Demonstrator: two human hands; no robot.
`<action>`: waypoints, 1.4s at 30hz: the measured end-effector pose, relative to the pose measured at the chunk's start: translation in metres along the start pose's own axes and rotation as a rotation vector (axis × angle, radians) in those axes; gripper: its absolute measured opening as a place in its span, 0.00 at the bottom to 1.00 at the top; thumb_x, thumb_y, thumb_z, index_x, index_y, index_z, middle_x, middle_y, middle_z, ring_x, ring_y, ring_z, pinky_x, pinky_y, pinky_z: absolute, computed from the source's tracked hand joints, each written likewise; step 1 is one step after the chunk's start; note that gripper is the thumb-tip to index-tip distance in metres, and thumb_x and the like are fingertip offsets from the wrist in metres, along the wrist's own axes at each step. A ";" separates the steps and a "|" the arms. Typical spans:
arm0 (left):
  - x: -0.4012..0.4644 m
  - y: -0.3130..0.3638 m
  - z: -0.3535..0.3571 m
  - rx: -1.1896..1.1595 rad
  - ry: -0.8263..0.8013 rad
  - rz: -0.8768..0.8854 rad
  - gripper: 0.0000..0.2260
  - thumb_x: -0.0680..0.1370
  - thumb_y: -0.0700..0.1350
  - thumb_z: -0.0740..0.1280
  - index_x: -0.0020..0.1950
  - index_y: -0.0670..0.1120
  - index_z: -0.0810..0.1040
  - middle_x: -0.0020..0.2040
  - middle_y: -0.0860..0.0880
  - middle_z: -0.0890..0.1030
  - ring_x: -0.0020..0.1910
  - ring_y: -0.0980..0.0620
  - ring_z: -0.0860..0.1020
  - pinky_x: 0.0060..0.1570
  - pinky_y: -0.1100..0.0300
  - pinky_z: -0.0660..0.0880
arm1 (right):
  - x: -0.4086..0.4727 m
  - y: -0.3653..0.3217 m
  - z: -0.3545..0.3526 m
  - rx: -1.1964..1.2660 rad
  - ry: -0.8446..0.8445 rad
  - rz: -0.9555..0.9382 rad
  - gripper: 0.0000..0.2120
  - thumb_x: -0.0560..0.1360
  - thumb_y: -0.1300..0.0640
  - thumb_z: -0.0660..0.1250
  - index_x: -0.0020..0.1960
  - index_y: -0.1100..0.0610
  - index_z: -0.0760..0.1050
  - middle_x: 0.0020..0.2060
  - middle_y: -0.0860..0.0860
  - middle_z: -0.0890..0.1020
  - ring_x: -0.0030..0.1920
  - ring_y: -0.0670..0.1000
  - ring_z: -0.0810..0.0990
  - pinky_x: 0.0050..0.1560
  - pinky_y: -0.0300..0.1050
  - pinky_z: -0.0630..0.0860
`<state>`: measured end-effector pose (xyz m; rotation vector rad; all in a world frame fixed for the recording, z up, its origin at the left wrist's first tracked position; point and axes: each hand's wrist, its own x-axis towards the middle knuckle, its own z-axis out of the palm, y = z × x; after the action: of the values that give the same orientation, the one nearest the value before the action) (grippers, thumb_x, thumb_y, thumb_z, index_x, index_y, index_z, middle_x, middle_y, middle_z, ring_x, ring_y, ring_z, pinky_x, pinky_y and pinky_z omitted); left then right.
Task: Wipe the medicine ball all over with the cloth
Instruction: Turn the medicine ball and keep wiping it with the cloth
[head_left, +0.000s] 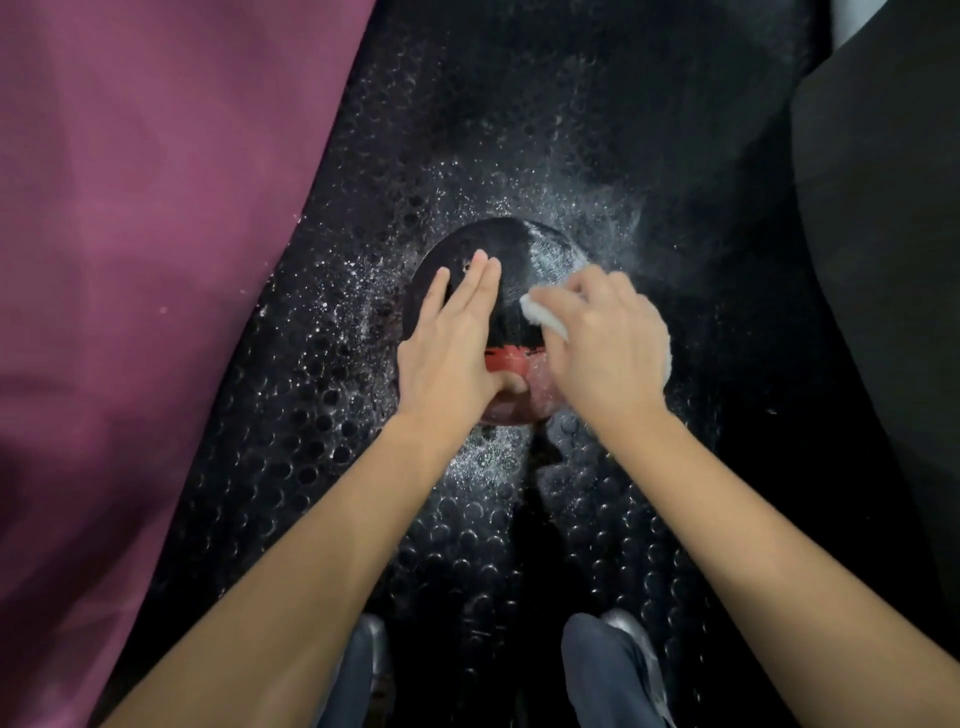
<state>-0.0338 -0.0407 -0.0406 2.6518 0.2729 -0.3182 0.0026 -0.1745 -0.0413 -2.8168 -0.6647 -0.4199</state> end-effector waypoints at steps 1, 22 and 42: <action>0.000 0.001 0.001 0.008 0.004 0.007 0.52 0.67 0.53 0.78 0.80 0.53 0.46 0.79 0.61 0.47 0.79 0.53 0.47 0.65 0.47 0.70 | 0.009 -0.001 0.000 -0.007 -0.005 0.045 0.07 0.66 0.64 0.73 0.43 0.55 0.82 0.37 0.55 0.78 0.36 0.57 0.76 0.31 0.45 0.66; -0.002 0.001 0.004 -0.015 0.026 0.006 0.48 0.70 0.46 0.77 0.80 0.53 0.49 0.79 0.61 0.48 0.78 0.53 0.48 0.62 0.44 0.74 | 0.022 -0.015 -0.002 -0.063 -0.047 0.094 0.05 0.68 0.60 0.72 0.44 0.53 0.82 0.38 0.53 0.78 0.38 0.56 0.77 0.33 0.44 0.64; 0.001 0.002 0.006 0.059 0.033 0.058 0.47 0.72 0.44 0.76 0.80 0.53 0.48 0.79 0.60 0.47 0.79 0.52 0.48 0.60 0.47 0.75 | 0.003 -0.016 -0.001 -0.044 -0.054 0.048 0.06 0.70 0.59 0.69 0.45 0.53 0.82 0.38 0.53 0.78 0.37 0.56 0.77 0.32 0.44 0.66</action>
<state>-0.0337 -0.0453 -0.0451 2.7192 0.1993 -0.2684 -0.0025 -0.1599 -0.0373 -2.8882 -0.6044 -0.3551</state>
